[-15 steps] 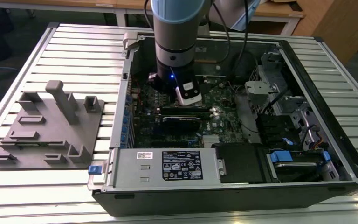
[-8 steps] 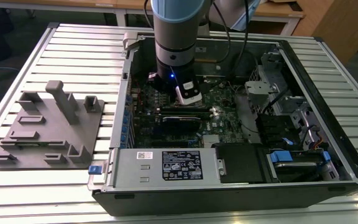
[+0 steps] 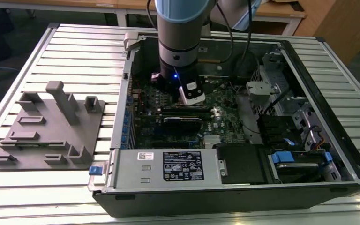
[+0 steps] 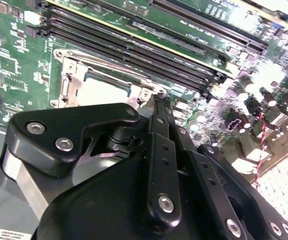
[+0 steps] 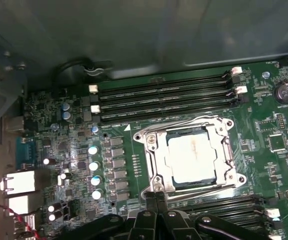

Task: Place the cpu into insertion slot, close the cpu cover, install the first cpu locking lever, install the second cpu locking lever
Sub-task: 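Install the second cpu locking lever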

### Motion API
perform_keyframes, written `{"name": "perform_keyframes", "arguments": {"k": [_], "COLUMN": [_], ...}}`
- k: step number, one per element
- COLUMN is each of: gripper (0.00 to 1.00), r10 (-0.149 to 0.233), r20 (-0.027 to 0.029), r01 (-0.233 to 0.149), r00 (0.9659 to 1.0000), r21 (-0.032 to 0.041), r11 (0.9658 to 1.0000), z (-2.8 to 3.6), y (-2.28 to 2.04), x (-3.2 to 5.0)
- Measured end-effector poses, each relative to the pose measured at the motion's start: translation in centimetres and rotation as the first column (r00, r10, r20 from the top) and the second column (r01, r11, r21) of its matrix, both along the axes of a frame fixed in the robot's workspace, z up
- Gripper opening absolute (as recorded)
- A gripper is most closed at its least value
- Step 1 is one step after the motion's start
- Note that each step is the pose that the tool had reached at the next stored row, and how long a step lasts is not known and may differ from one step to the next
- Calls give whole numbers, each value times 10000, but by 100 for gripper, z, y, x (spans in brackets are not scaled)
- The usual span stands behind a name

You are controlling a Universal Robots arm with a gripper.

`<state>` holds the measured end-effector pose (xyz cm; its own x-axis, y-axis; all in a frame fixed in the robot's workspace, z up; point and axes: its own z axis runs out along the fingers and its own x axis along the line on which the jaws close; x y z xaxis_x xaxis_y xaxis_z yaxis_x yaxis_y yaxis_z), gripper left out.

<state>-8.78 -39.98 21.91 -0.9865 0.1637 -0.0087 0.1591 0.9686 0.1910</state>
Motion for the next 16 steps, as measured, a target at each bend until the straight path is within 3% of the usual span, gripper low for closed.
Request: {"name": "perform_keyframes", "arguments": {"k": [10,14,16], "gripper": [11,11,11], "r10": [-1,0,-1], "r20": [1,-1,0], "r01": [1,0,1], "r00": [10000,10000,10000], "r21": [-13,-83,-187], "r11": [10000,10000,9998], "z": [0,0,0], "y": [9,54,89], "x": [86,86,86]}}
